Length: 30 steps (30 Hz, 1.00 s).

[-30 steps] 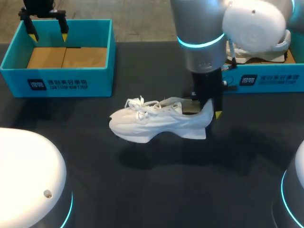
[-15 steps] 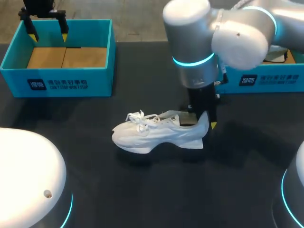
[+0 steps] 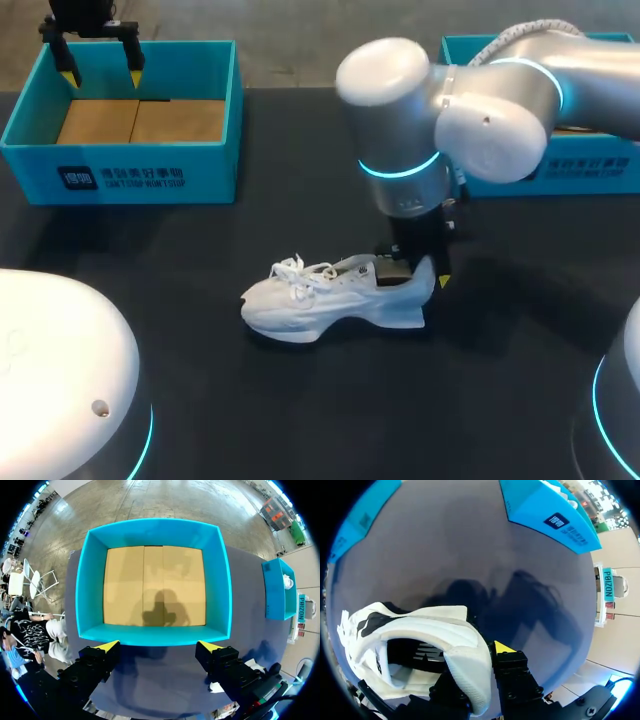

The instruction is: Take the shoe out of the shoebox, open the shoe tongue, remove and reinsert the insole, then place the shoe into the shoebox

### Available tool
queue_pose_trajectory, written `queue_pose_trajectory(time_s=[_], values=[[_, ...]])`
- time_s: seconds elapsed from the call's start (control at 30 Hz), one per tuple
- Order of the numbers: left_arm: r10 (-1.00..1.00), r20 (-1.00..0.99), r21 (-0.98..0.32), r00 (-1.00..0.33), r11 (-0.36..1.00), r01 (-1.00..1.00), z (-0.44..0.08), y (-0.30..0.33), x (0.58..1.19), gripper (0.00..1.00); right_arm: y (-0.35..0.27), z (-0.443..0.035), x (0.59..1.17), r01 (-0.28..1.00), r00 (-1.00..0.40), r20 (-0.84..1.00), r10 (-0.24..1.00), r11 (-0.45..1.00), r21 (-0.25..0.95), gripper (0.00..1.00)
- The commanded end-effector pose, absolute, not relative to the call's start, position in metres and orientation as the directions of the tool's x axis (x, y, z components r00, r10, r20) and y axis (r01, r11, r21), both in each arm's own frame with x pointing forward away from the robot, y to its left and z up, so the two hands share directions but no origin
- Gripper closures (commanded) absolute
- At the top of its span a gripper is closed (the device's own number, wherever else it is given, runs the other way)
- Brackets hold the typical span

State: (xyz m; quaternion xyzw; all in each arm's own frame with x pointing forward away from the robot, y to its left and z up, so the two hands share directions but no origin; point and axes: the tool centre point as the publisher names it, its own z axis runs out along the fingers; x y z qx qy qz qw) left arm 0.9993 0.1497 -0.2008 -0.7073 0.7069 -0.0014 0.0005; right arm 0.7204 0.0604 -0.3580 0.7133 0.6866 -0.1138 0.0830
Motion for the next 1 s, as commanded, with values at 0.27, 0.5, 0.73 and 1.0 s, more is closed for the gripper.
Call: queue_pose_trajectory(time_s=[0.27,0.5,0.73,1.0], values=[[-1.0,0.0,-0.001,0.001,-0.001,-1.0,-0.2,0.15,1.0,0.0,0.064,-0.38,0.724,0.996,0.058,-0.309,0.949,-0.074,-0.041,1.0],[-1.0,0.0,-0.001,0.001,-0.001,-1.0,-0.2,0.15,1.0,0.0,0.064,-0.383,0.721,0.995,0.054,-0.32,0.946,-0.077,-0.059,1.0],[-1.0,0.0,-0.001,0.001,-0.001,-1.0,-0.2,0.15,1.0,0.0,0.063,-0.373,0.719,0.995,0.063,-0.305,0.95,-0.084,-0.054,0.23],[-1.0,0.0,-0.001,0.001,-0.001,-1.0,-0.2,0.15,1.0,0.0,0.07,-0.347,0.71,0.998,0.015,-0.258,0.966,-0.029,-0.049,0.0]])
